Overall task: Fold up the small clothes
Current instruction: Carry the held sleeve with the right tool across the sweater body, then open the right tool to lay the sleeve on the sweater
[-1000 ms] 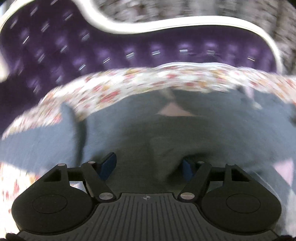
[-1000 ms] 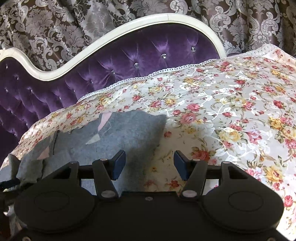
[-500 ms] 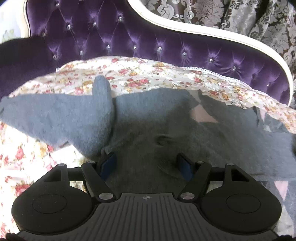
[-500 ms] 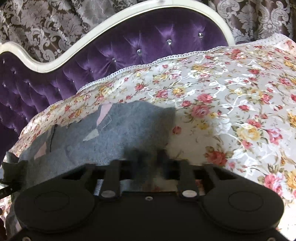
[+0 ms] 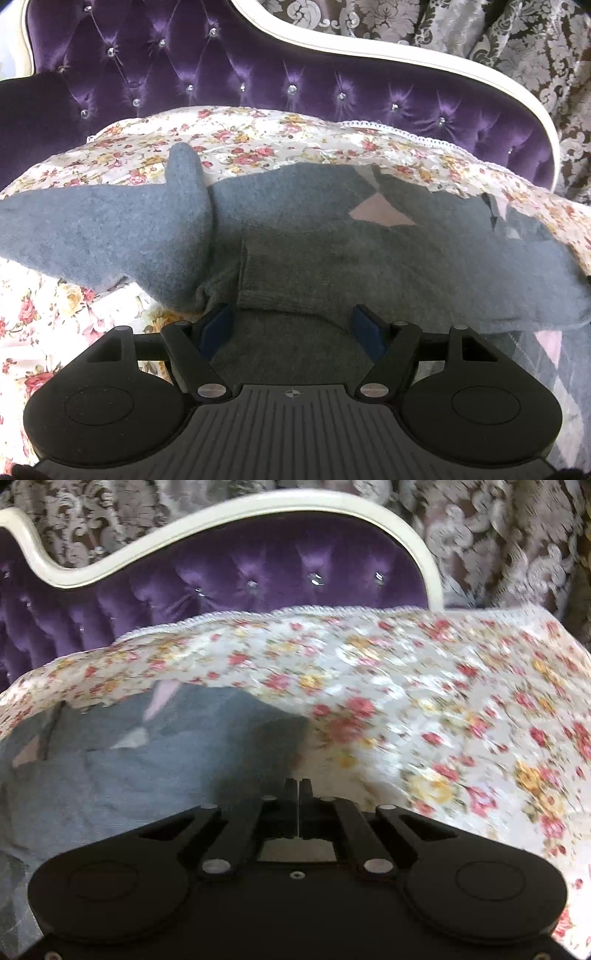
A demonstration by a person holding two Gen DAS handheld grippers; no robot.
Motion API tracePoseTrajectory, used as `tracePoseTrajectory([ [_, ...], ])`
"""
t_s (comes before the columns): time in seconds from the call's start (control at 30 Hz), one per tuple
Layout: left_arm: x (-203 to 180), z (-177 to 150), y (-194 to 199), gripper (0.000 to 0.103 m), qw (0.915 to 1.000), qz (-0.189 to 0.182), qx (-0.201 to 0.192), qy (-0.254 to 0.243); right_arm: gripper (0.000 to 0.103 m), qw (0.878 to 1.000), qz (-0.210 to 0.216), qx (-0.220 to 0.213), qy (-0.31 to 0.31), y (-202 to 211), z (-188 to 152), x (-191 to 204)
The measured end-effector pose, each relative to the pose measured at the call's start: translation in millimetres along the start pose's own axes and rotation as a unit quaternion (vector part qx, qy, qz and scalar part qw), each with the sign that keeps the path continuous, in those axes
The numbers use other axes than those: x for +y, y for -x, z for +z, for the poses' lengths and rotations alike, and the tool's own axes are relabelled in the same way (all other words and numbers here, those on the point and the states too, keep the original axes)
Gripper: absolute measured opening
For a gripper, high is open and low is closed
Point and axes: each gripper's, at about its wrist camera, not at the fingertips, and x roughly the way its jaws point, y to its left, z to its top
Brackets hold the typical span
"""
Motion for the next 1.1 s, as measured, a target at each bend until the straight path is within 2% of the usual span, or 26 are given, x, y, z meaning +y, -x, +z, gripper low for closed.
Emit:
tracePoseTrajectory([
  [0.07,-2,0,-1,0.071,1.0,0.001,-0.001,-0.009,0.018,0.999,0.019,-0.024,-0.012,18,-5,-8],
  [0.17,-3,0,0,0.071,0.9999,-0.001,-0.001,-0.011,0.019,0.999,0.039,-0.037,-0.005,42,-16,-6],
  [0.23,-2,1,1,0.071,1.0,-0.007,0.0,-0.005,0.032,0.998,0.048,-0.034,0.01,52,-27,1],
  [0.27,-1,1,2,0.071,0.9999,-0.011,0.0,-0.002,0.047,0.998,0.049,-0.031,0.017,55,-34,5],
  [0.3,-1,0,4,0.071,0.9999,-0.014,-0.001,0.001,0.053,0.998,0.049,-0.029,0.024,56,-40,8],
  [0.53,-1,0,8,0.071,0.9998,-0.017,-0.002,0.001,0.052,0.998,0.024,-0.02,0.056,43,-61,28],
  [0.63,-3,2,10,0.071,0.9998,-0.021,-0.005,0.0,0.051,0.999,0.015,-0.035,0.038,36,-56,25],
  [0.73,-4,3,11,0.071,0.9997,-0.024,-0.007,-0.001,0.048,0.999,-0.026,-0.045,0.002,32,-57,10],
  [0.8,-2,2,9,0.071,0.9997,-0.023,-0.007,0.0,0.047,0.999,-0.01,-0.051,-0.016,34,-60,0],
  [0.9,0,2,4,0.071,0.9998,-0.02,0.0,0.002,0.048,0.999,-0.026,-0.046,0.012,38,-61,7],
  [0.97,2,0,1,0.071,0.9998,-0.02,0.003,0.007,0.048,0.999,-0.028,-0.042,0.009,40,-62,7],
  [1.1,0,-3,-3,0.074,0.9998,-0.013,-0.002,-0.015,0.054,0.999,-0.024,-0.034,0.013,48,-67,8],
])
